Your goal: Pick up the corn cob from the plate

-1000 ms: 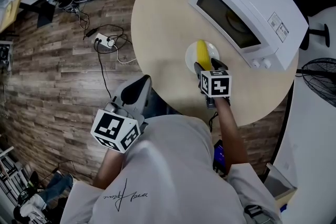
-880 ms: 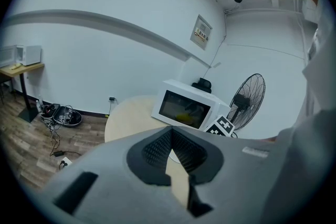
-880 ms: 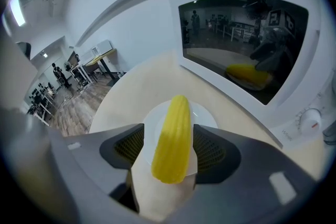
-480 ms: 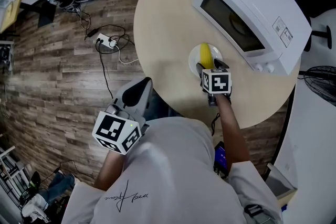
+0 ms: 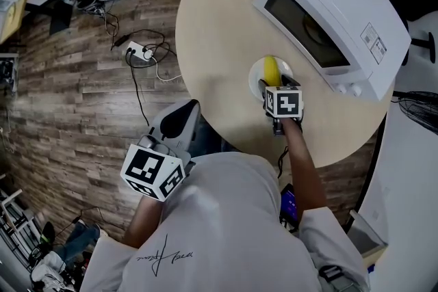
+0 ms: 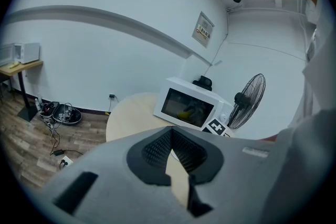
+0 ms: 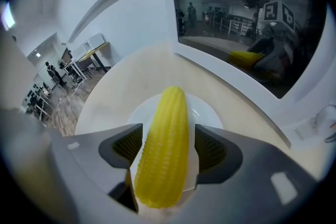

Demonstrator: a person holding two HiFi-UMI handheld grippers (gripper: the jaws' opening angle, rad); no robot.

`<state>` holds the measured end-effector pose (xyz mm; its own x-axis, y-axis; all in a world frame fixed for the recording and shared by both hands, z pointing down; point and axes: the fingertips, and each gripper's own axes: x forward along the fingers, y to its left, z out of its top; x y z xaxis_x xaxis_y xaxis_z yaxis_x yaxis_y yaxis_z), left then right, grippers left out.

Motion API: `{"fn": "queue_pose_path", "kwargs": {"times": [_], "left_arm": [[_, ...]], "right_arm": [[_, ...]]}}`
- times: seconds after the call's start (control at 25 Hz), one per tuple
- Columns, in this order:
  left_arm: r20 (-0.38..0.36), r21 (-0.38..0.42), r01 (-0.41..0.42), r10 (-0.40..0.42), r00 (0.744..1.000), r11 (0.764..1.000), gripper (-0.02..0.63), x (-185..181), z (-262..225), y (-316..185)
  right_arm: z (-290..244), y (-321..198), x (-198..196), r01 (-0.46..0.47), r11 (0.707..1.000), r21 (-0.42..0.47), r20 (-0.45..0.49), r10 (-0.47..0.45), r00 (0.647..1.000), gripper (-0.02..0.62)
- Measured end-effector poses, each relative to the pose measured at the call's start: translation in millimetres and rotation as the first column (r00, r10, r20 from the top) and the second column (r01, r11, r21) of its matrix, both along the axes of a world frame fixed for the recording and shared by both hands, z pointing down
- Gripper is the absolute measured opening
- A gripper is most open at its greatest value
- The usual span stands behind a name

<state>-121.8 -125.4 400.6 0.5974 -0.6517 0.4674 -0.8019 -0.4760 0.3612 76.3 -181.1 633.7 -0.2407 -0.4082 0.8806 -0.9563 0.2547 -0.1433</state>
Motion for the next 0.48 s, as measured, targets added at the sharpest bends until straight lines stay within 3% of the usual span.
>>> {"fn": "queue_pose_path", "kwargs": {"times": [0.48], "left_arm": [[-0.038,-0.029,-0.005,0.003,0.999,1.0,-0.009,4.1,0.5,-11.4]], "right_arm": [[9.2,-6.8,1.7,-0.014,1.0,-0.002,-0.029,0.013,0.999,0.313]]}}
